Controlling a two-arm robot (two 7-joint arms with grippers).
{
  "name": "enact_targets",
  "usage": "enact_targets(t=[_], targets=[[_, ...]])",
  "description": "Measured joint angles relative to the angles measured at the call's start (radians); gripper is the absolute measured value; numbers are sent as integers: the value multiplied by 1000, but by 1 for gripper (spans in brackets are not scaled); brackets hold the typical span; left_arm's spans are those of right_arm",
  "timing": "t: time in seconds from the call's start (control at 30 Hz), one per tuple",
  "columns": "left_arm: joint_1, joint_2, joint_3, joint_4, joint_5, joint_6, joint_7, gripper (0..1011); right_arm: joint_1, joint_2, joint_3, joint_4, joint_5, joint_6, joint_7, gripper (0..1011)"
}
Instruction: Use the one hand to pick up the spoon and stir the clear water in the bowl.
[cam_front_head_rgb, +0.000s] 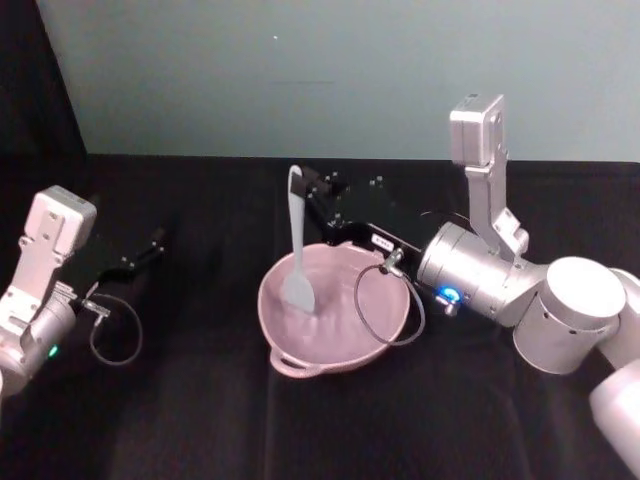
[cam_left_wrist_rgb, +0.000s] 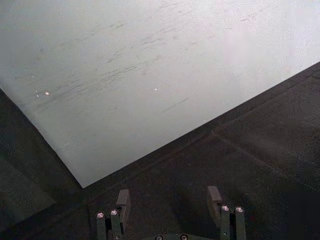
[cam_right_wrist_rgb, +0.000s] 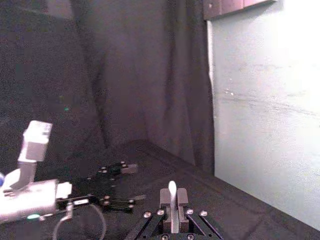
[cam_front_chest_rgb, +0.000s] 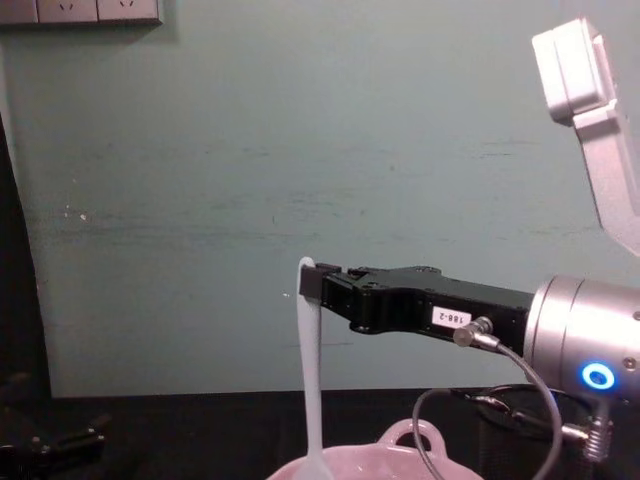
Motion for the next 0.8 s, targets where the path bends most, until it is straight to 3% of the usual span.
enact_targets(t=[0.13, 0.33, 0.8], targets=[[0, 0, 0, 0, 0, 0, 0, 1011, 26, -11, 9, 49, 1, -8, 0, 85], [0, 0, 0, 0, 0, 0, 0, 1011, 31, 1, 33, 55, 6, -10, -7, 85], [0, 0, 0, 0, 0, 0, 0, 1011, -63, 84, 78, -78, 10, 15, -34, 85]])
